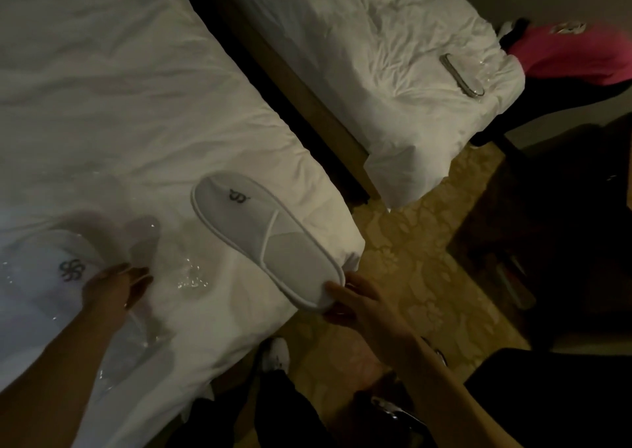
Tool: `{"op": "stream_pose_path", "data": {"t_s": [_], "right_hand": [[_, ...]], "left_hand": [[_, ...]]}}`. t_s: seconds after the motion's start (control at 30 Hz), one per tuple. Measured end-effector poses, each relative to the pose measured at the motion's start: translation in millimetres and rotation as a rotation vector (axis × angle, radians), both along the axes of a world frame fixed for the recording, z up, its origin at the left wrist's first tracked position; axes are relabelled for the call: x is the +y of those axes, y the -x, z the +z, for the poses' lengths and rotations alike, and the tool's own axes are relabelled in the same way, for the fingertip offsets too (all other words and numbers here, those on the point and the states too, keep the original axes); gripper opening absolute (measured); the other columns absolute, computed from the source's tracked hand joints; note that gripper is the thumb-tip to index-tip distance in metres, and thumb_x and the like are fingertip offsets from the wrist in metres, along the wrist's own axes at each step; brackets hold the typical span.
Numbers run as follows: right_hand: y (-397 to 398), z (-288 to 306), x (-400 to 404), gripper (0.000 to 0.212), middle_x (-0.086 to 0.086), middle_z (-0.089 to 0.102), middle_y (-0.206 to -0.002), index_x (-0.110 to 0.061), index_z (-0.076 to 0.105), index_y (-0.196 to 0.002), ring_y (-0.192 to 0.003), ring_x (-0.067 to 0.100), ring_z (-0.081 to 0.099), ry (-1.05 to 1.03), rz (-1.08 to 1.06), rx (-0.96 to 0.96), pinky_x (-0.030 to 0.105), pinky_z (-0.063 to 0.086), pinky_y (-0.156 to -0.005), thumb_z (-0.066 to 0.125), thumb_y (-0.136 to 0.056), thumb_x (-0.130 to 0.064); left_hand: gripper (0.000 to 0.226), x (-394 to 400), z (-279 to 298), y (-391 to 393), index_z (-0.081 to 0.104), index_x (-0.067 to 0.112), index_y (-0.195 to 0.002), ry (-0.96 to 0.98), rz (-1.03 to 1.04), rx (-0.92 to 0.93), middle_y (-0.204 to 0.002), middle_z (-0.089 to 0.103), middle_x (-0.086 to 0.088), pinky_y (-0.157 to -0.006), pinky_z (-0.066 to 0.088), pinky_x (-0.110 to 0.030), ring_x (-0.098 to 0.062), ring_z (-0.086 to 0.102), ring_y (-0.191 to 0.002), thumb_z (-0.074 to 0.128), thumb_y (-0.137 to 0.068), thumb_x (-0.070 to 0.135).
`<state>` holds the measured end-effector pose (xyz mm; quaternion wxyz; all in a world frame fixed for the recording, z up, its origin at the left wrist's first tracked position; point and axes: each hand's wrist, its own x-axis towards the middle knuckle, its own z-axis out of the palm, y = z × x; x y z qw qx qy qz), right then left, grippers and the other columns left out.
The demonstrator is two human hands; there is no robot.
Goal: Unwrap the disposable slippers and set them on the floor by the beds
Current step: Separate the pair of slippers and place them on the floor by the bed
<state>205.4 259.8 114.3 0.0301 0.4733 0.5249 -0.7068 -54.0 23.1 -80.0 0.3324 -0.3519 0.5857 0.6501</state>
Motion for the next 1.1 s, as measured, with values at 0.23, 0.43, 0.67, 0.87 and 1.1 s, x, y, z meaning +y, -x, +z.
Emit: {"op": "stream_pose_path", "data": {"t_s": [0.23, 0.43, 0.67, 0.87, 1.1], "right_hand": [[11, -9, 34, 0.041, 0.017, 0.068, -0.111, -0.005, 0.062, -0.115, -0.095, 0.029, 0.068, 0.101, -0.056, 0.079, 0.039, 0.057, -0.086, 0.069, -0.079, -0.024], [12, -21, 87, 0.019, 0.011, 0.069, -0.106, -0.011, 0.061, -0.108, -0.092, 0.022, 0.071, 0.152, -0.042, 0.147, 0.030, 0.057, -0.080, 0.063, -0.090, -0.019], [21, -29, 150, 0.035, 0.013, 0.070, -0.099, 0.001, 0.058, -0.113, -0.091, 0.024, 0.070, 0.170, 0.004, 0.229, 0.037, 0.057, -0.088, 0.066, -0.090, -0.024], [21, -15, 192, 0.036, 0.019, 0.067, -0.105, 0.003, 0.057, -0.118, -0.091, 0.025, 0.067, 0.217, 0.011, 0.280, 0.038, 0.057, -0.088, 0.064, -0.092, -0.019], [21, -18, 224, 0.035, 0.019, 0.068, -0.117, -0.003, 0.059, -0.124, -0.097, 0.028, 0.067, 0.433, -0.053, 0.294, 0.037, 0.057, -0.088, 0.062, -0.093, -0.019]], "left_hand": [[0.045, 10, 0, -18, 0.059, -0.007, -0.120, 0.459, -0.173, 0.128, -0.119, 0.065, -0.029, -0.068, 0.049, -0.033, -0.030, 0.061, -0.089, 0.066, -0.083, 0.016], [0.080, 64, 16, -46, 0.026, -0.007, -0.146, 0.926, -0.146, 0.226, -0.151, 0.026, -0.034, -0.111, 0.025, -0.055, -0.050, 0.030, -0.137, 0.059, -0.089, 0.038], [0.064, 208, 76, -67, 0.056, 0.002, -0.121, 0.387, 0.106, 0.352, -0.118, 0.060, -0.018, -0.099, 0.046, -0.042, -0.035, 0.056, -0.116, 0.052, -0.088, 0.056], [0.066, 316, 146, -119, 0.059, 0.008, -0.128, -0.317, 0.029, 0.251, -0.111, 0.069, -0.008, -0.088, 0.052, -0.036, -0.025, 0.064, -0.107, 0.044, -0.092, 0.062], [0.081, 366, 156, -144, 0.051, 0.026, -0.140, -0.566, -0.148, 0.207, -0.134, 0.062, -0.014, -0.103, 0.045, -0.055, -0.038, 0.059, -0.122, 0.056, -0.073, 0.071]]}}
